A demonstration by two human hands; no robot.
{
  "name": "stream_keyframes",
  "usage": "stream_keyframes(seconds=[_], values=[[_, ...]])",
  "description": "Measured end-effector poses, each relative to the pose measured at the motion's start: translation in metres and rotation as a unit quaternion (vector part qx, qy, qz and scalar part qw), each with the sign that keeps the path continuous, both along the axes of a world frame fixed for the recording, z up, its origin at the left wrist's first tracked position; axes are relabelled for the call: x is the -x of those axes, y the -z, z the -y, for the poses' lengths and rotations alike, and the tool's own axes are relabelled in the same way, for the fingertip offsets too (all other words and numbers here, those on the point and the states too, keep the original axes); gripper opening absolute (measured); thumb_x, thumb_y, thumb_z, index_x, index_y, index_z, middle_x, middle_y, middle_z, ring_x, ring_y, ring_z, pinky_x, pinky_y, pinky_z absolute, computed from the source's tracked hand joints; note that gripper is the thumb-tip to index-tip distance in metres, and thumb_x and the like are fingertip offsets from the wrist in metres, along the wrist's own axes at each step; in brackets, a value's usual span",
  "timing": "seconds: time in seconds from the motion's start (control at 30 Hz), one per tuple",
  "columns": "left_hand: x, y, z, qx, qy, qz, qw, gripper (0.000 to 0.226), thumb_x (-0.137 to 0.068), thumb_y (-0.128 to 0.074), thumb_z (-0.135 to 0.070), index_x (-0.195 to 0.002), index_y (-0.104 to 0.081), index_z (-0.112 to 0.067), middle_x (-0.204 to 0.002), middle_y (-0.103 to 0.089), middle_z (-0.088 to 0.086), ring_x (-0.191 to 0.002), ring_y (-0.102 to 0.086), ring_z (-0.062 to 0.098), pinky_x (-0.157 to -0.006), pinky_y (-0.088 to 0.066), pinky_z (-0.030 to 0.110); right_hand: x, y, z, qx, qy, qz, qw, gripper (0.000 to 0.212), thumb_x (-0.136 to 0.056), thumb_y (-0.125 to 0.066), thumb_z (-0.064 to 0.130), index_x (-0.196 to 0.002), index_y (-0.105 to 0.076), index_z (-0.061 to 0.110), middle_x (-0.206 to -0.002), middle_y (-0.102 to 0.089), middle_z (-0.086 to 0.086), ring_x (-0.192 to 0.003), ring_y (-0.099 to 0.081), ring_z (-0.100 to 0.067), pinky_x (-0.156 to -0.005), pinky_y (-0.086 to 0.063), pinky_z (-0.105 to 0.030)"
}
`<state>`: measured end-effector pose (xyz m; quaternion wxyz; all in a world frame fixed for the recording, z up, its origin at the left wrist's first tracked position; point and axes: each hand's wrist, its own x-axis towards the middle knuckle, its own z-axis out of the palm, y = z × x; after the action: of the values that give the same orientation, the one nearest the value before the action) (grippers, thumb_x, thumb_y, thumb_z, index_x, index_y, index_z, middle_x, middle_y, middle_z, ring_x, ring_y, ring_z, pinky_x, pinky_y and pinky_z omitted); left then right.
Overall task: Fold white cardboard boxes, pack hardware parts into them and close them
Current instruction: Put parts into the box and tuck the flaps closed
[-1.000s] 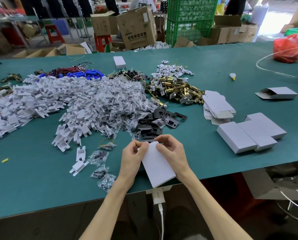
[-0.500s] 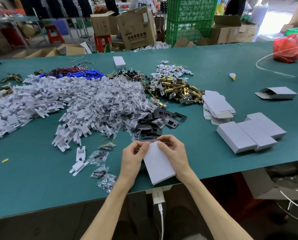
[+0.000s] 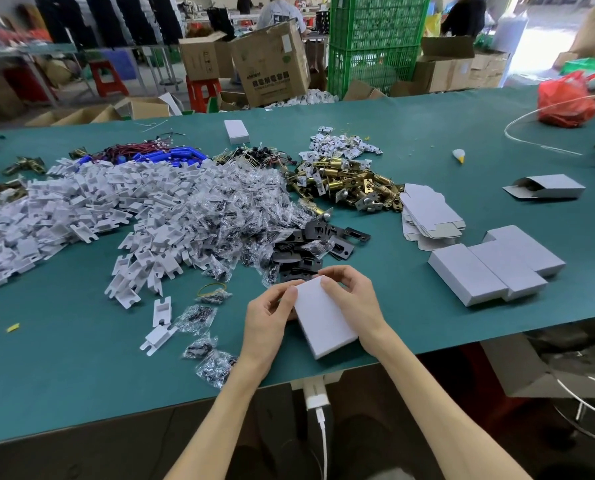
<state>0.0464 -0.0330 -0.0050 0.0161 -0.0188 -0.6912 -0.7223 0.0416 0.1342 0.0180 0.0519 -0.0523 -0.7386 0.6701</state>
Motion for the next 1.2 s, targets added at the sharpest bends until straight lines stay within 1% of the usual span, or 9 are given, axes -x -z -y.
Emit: stream_keyframes(seconds=[0.2, 0.3, 0.4, 0.5, 0.63, 0.77, 0.87, 0.97, 1.2], values=[[0.001, 0.002, -0.003, 0.02, 0.041, -0.009, 0.999, 0.025, -0.108, -0.054, -0.014, -0.12, -0.075, -0.018, -0.114, -0.078, -0.004, -0.109, -0.073, 0.013, -0.085, -0.061, 0.031, 0.016, -0.016, -0.039, -0.164, 0.034, 0.006, 0.986, 0.01, -0.1, -0.06, 0.015, -0.107, -0.067, 0.015, -0.11, -0.069, 0.003, -0.106, -0.062, -0.012, -0.088, -0.046, -0.029], [0.002, 0.005, -0.002, 0.035, 0.038, 0.001, 0.999, 0.024, -0.107, -0.055, -0.016, -0.116, -0.077, -0.022, -0.112, -0.079, -0.006, -0.104, -0.074, 0.014, -0.085, -0.06, 0.028, 0.019, -0.019, -0.051, -0.24, 0.074, 0.037, 0.967, 0.019, -0.103, -0.052, 0.015, -0.119, -0.064, 0.012, -0.118, -0.067, -0.002, -0.111, -0.06, -0.019, -0.088, -0.043, -0.03], [0.002, 0.007, -0.001, 0.051, 0.038, 0.006, 0.998, 0.023, -0.107, -0.056, -0.019, -0.114, -0.077, -0.025, -0.11, -0.079, -0.008, -0.095, -0.076, 0.017, -0.081, -0.058, 0.023, 0.016, -0.022, -0.045, -0.327, 0.072, 0.022, 0.942, 0.037, -0.104, -0.048, 0.009, -0.139, -0.055, 0.007, -0.139, -0.06, -0.009, -0.129, -0.054, -0.026, -0.107, -0.041, -0.034], [0.003, 0.006, -0.001, 0.05, 0.036, 0.004, 0.998, 0.023, -0.107, -0.056, -0.018, -0.115, -0.077, -0.021, -0.11, -0.079, -0.006, -0.096, -0.076, 0.016, -0.083, -0.059, 0.025, 0.006, -0.03, -0.017, -0.275, 0.027, -0.033, 0.96, 0.05, -0.104, -0.054, 0.018, -0.153, -0.042, 0.01, -0.156, -0.045, -0.002, -0.146, -0.037, -0.016, -0.116, -0.023, -0.019], [0.003, 0.006, 0.0, 0.046, 0.034, -0.012, 0.998, 0.023, -0.107, -0.055, -0.016, -0.117, -0.076, -0.014, -0.106, -0.08, 0.0, -0.097, -0.076, 0.016, -0.086, -0.06, 0.028, -0.009, -0.018, 0.034, -0.169, -0.084, -0.006, 0.982, 0.057, -0.105, -0.055, 0.031, -0.156, -0.036, 0.014, -0.151, -0.046, 0.01, -0.144, -0.038, -0.008, -0.108, -0.026, -0.006], [0.003, 0.008, -0.001, 0.076, 0.025, -0.027, 0.996, 0.023, -0.107, -0.056, -0.012, -0.116, -0.077, -0.015, -0.105, -0.08, -0.003, -0.1, -0.076, 0.016, -0.088, -0.06, 0.032, -0.008, 0.001, 0.043, -0.14, -0.032, 0.023, 0.989, 0.058, -0.107, -0.048, 0.033, -0.158, -0.032, 0.011, -0.163, -0.034, -0.001, -0.15, -0.03, -0.013, -0.121, -0.024, -0.024], [0.004, 0.009, -0.001, 0.067, 0.03, -0.017, 0.997, 0.024, -0.107, -0.055, -0.011, -0.119, -0.076, -0.012, -0.11, -0.079, -0.002, -0.103, -0.075, 0.017, -0.09, -0.06, 0.036, -0.003, 0.007, 0.026, -0.148, -0.008, 0.025, 0.989, 0.056, -0.108, -0.047, 0.034, -0.157, -0.035, 0.011, -0.16, -0.04, -0.003, -0.147, -0.036, -0.014, -0.116, -0.025, -0.021], [0.004, 0.01, 0.0, 0.068, 0.03, -0.007, 0.997, 0.023, -0.107, -0.055, -0.016, -0.115, -0.076, -0.022, -0.109, -0.079, -0.008, -0.095, -0.077, 0.016, -0.088, -0.06, 0.029, 0.004, 0.01, 0.003, -0.139, 0.011, 0.023, 0.99, 0.056, -0.107, -0.049, 0.036, -0.156, -0.038, 0.011, -0.159, -0.042, -0.003, -0.145, -0.04, -0.014, -0.116, -0.027, -0.023], [0.002, 0.009, 0.001, 0.075, 0.031, -0.002, 0.997, 0.023, -0.107, -0.056, -0.019, -0.117, -0.077, -0.022, -0.108, -0.079, -0.01, -0.094, -0.077, 0.014, -0.086, -0.059, 0.023, 0.014, 0.008, -0.064, -0.143, 0.083, 0.032, 0.986, 0.055, -0.107, -0.049, 0.035, -0.155, -0.039, 0.011, -0.157, -0.044, -0.002, -0.143, -0.043, -0.015, -0.117, -0.029, -0.027]])
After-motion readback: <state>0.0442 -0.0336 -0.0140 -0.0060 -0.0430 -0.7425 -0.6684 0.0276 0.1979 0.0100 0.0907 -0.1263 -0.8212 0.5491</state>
